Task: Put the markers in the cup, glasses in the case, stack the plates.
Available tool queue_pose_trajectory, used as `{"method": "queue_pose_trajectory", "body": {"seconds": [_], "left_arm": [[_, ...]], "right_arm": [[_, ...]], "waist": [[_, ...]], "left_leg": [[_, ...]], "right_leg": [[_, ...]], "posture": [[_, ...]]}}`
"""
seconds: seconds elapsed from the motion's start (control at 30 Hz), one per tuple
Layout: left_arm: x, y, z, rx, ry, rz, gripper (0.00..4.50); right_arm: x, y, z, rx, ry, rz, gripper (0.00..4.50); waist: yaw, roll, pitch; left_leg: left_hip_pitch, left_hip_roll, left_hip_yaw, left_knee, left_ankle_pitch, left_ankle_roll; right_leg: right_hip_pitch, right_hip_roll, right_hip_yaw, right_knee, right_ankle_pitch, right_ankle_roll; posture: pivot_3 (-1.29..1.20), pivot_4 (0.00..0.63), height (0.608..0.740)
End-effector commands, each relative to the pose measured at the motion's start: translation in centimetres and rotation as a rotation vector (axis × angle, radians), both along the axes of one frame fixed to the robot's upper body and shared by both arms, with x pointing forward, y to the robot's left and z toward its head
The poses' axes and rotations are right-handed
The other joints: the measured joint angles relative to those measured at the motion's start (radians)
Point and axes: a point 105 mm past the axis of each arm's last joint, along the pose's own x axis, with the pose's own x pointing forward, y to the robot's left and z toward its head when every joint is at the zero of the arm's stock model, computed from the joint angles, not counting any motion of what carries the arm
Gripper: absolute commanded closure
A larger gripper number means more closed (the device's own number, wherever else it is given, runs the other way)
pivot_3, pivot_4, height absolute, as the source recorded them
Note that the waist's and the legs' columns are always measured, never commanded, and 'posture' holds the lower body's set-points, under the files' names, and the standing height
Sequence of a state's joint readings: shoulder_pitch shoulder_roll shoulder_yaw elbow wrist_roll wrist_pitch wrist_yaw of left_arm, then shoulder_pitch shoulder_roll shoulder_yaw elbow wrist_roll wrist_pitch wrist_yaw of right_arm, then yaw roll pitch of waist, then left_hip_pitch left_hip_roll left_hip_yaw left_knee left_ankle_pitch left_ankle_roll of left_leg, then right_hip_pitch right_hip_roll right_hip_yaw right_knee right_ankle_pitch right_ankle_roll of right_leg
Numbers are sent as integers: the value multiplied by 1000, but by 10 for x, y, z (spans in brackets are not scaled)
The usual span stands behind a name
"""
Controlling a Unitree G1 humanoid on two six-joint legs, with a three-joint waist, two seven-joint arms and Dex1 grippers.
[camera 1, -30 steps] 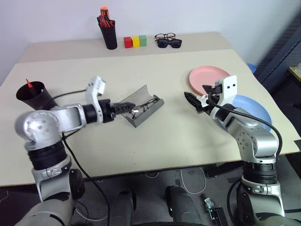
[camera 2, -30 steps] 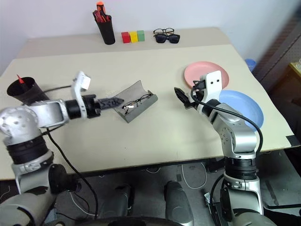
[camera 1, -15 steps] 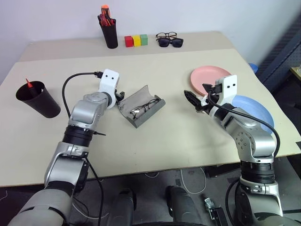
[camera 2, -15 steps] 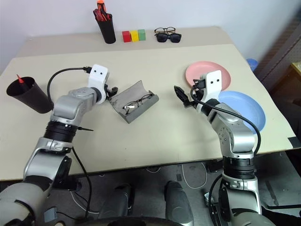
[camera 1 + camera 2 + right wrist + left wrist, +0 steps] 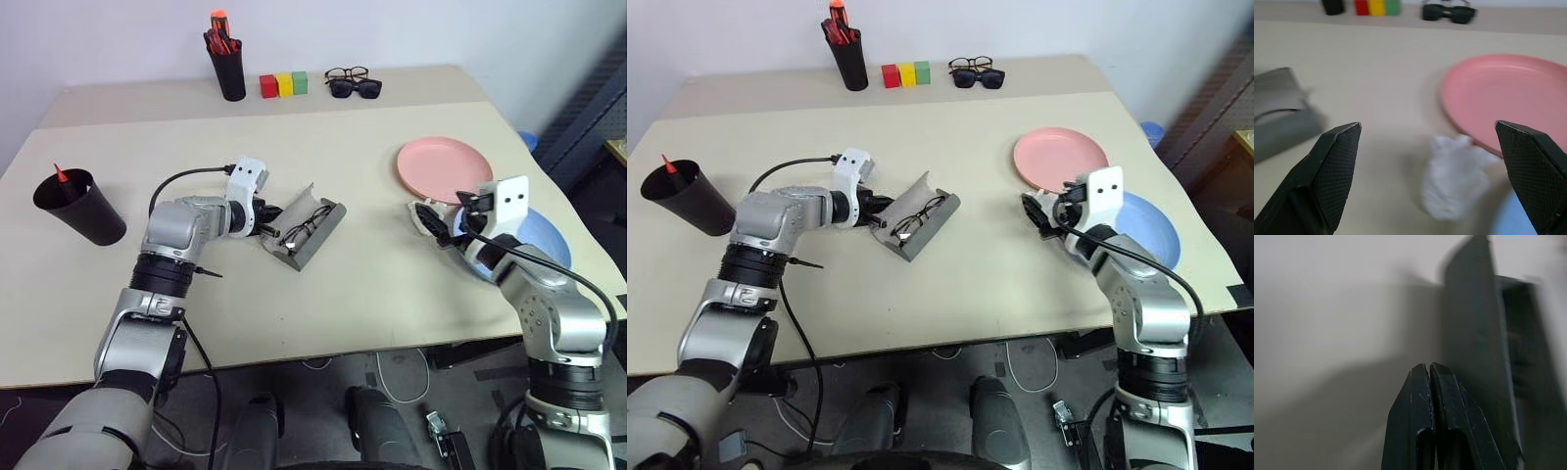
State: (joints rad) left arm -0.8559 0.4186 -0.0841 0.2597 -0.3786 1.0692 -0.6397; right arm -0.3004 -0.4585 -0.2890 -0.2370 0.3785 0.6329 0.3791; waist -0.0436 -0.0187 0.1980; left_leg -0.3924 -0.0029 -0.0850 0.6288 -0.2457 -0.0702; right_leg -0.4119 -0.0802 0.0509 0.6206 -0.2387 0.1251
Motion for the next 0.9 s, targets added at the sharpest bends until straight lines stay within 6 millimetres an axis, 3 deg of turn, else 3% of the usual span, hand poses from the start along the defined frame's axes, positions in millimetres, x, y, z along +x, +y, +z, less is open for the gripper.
{"method": "queue_pose_trajectory", "body": {"seconds": [0.03, 0.17, 0.3, 0.43, 0.5, 0.6, 0.7, 0.9], "left_arm": [[-21, -18, 14, -54, 9, -132, 4445], [-40, -37, 3, -47, 70, -227, 4445], [-43, -45, 4, -18, 2, -266, 4445], [-44, -48, 47, -81, -451, -302, 4445], [-48, -47, 52, -84, -513, -324, 4445], [-68, -48, 51, -41, -601, -548, 4445], [-75, -47, 45, -31, -578, -666, 3691], [-78, -44, 44, -26, -522, -813, 749]], "right_arm": [[-8, -13, 13, -21, -42, -47, 0], [-12, -20, 3, -32, 4, -83, 0], [-16, -23, -7, -27, 46, -89, 0], [-21, -30, -19, -42, 89, -101, 0], [-22, -31, -23, -35, 104, -99, 0], [-27, -29, -33, -4, 158, -71, 0], [-27, -32, -39, 7, 184, -73, 0], [-24, -50, -64, -48, 259, -117, 0]], "waist": [[0, 0, 0], [1, 0, 0], [1, 0, 0], [2, 0, 0], [5, 0, 0], [6, 0, 0], [6, 0, 0], [6, 0, 0]], "left_leg": [[0, 0, 0, 0, 0, 0], [1, 0, 0, 0, 0, 0], [1, 0, 0, 1, 0, 0], [1, 0, 0, 0, 0, 0], [1, 0, 0, 0, 0, 0], [1, 0, 1, 1, 0, 0], [1, 0, 1, 2, 0, 0], [1, 0, 1, 3, 0, 0]], "right_leg": [[0, 0, 0, 0, 0, 0], [1, 0, 0, 0, 0, 0], [1, 0, 0, 0, 0, 0], [1, 0, 0, 0, 0, -1], [1, 0, 0, -1, 0, -1], [1, 0, 0, -1, -1, -3], [2, 0, 0, -1, -2, -5], [3, 0, 0, -2, -2, -6]], "posture": [[0, 150, 740], [0, 150, 740], [0, 150, 740], [0, 150, 740], [0, 150, 740], [0, 150, 740], [0, 150, 740], [0, 150, 740]]}}
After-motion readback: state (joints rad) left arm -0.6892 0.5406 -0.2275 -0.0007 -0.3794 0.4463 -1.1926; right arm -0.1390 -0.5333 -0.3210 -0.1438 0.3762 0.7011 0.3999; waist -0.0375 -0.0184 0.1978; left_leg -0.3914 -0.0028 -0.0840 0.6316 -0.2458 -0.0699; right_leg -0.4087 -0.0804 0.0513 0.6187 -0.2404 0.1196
